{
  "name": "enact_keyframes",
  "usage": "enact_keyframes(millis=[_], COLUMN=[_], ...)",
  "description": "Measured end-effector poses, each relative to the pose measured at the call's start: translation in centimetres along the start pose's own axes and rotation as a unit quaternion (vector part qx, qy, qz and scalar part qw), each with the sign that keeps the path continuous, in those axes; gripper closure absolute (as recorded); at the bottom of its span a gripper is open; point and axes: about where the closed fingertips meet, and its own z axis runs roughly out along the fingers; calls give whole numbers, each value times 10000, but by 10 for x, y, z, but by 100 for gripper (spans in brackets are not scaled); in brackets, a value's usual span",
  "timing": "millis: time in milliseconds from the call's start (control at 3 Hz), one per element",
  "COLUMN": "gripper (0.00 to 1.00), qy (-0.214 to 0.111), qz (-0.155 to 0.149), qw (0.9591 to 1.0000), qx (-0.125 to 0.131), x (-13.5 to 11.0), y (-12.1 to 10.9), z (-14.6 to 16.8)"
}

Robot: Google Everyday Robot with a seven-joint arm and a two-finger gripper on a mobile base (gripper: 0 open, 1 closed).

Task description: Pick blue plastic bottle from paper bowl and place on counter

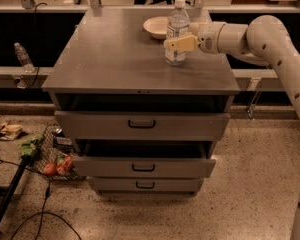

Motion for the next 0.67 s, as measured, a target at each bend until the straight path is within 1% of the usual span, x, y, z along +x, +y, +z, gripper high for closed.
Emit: enact_keyframes(millis=[333,667], gripper=[0,0], qy=[113,197], qz=[-23,-17], qw=[9989,9942], qx=[462,1055], x=[4,6], y=[-21,-47], z=[-26,-70])
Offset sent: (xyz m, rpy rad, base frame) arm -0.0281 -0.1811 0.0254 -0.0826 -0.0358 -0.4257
